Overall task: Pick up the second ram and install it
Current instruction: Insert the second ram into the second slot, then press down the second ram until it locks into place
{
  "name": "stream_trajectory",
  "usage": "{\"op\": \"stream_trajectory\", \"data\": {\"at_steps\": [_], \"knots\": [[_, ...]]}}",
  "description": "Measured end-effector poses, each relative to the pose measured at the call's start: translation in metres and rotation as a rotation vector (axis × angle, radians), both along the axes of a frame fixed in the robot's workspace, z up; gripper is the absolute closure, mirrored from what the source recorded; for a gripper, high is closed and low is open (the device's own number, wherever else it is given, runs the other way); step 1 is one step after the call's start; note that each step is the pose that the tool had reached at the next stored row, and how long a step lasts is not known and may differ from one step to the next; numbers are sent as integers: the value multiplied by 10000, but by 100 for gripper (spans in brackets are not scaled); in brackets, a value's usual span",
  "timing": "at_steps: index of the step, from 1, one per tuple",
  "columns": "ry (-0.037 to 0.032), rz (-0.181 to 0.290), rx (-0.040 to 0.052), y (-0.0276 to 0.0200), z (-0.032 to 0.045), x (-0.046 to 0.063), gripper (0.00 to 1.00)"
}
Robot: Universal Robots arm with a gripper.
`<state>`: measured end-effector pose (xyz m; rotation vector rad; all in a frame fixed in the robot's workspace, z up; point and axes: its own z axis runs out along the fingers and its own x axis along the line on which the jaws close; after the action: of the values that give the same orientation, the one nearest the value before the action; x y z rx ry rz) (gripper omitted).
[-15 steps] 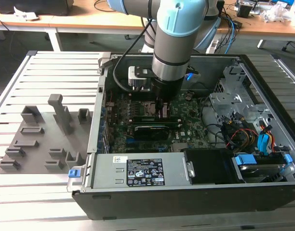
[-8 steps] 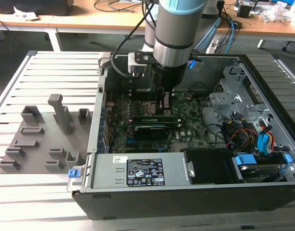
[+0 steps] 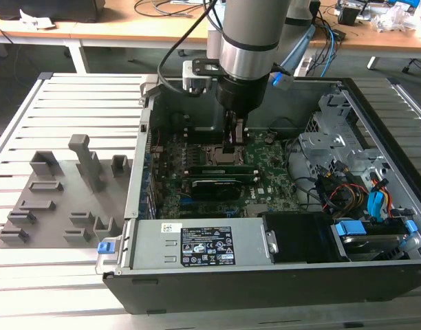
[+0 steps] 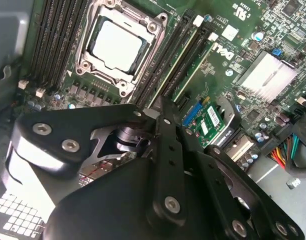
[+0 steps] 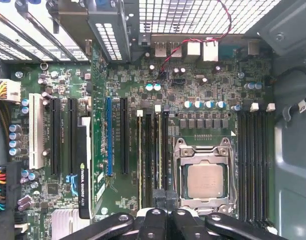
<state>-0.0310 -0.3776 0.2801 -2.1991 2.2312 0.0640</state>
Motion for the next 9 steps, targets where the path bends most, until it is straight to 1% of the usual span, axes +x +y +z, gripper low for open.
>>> {"op": "stream_trajectory", "data": {"at_steps": [4, 5, 6, 7, 8, 9], "knots": [[0, 0, -3, 0, 1, 0, 90], [0, 0, -12, 0, 0, 15, 90], [48, 0, -34, 0, -38, 151, 90], [78, 0, -34, 1, -109, 329, 90], [88, 0, -33, 2, -160, 439, 90], [90, 1, -35, 3, -215, 466, 90]]}}
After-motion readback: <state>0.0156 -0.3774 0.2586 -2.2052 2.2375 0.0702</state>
